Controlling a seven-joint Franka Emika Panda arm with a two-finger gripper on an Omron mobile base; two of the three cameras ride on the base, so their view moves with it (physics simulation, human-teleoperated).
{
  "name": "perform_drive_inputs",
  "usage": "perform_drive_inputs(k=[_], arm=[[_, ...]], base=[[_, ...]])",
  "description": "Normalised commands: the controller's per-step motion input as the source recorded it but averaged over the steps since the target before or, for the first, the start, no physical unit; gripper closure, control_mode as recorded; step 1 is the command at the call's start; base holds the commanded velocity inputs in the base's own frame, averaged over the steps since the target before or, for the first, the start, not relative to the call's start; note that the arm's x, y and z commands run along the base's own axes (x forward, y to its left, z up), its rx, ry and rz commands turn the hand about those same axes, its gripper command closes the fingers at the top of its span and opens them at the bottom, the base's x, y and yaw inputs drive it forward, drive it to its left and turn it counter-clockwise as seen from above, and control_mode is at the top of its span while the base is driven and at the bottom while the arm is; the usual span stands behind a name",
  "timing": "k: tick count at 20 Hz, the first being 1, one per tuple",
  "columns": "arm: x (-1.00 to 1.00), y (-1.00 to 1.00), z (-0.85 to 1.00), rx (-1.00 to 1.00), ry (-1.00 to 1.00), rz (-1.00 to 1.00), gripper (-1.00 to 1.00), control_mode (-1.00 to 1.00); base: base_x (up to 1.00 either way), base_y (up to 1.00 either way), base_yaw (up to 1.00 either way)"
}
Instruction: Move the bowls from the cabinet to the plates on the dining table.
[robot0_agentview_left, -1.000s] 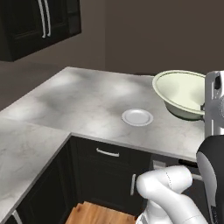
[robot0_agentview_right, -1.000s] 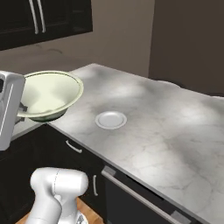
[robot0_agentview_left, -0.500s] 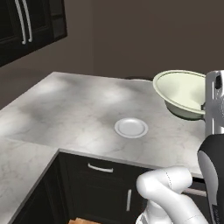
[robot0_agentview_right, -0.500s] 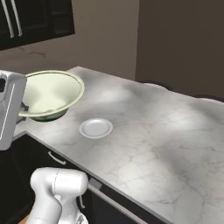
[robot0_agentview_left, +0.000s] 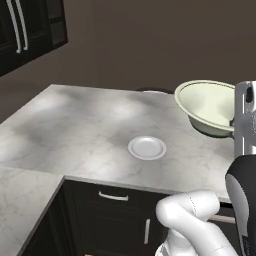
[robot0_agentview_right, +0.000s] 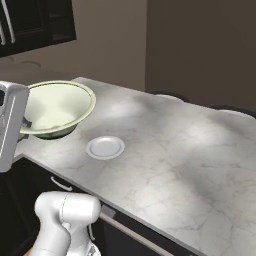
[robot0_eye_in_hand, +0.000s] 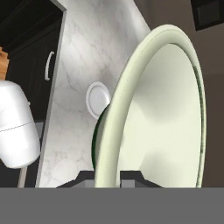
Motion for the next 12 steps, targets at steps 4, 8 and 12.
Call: perform_drive_inputs(k=[4, 8, 12], arm=[[0.0, 0.0, 0.0, 0.0, 0.0, 0.0, 1.0, 1.0], [0.0, 0.0, 0.0, 0.0, 0.0, 0.0, 1.0, 1.0], [0.0, 0.0, 0.0, 0.0, 0.0, 0.0, 1.0, 1.0]], base=[[0.25, 0.19, -0.08], [0.0, 0.0, -0.01], [0.0, 0.0, 0.0]])
